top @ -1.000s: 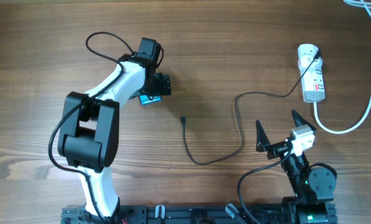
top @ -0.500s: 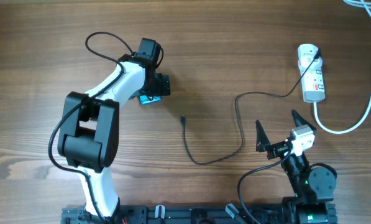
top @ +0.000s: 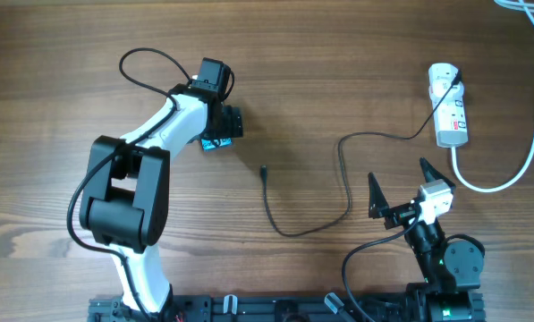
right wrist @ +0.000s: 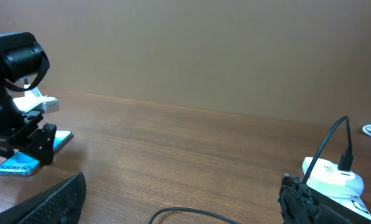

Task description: Plug charger to phone and switch on socket

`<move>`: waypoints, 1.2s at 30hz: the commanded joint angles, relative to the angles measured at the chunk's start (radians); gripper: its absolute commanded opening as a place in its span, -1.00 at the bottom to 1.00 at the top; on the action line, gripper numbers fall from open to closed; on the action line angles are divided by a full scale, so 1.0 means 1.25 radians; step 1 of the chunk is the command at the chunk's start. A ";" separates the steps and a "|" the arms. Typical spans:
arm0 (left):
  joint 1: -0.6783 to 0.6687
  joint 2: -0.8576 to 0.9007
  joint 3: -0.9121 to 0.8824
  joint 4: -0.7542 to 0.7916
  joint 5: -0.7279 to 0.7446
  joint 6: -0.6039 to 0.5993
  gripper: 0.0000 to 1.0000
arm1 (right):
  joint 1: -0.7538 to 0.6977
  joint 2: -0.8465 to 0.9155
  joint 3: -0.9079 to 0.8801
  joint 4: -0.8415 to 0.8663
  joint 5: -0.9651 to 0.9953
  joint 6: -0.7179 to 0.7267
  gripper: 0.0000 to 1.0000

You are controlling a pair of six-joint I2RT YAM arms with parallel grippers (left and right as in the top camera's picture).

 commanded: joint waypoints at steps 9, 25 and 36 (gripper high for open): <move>0.001 0.017 -0.025 0.009 0.011 -0.012 0.68 | -0.002 -0.006 -0.002 0.003 0.005 -0.014 0.99; 0.001 0.017 -0.025 0.008 0.011 -0.011 1.00 | -0.002 -0.006 -0.002 0.003 0.005 -0.014 0.99; 0.001 0.017 -0.025 0.008 0.011 -0.011 1.00 | -0.002 -0.006 -0.002 0.003 0.005 -0.014 1.00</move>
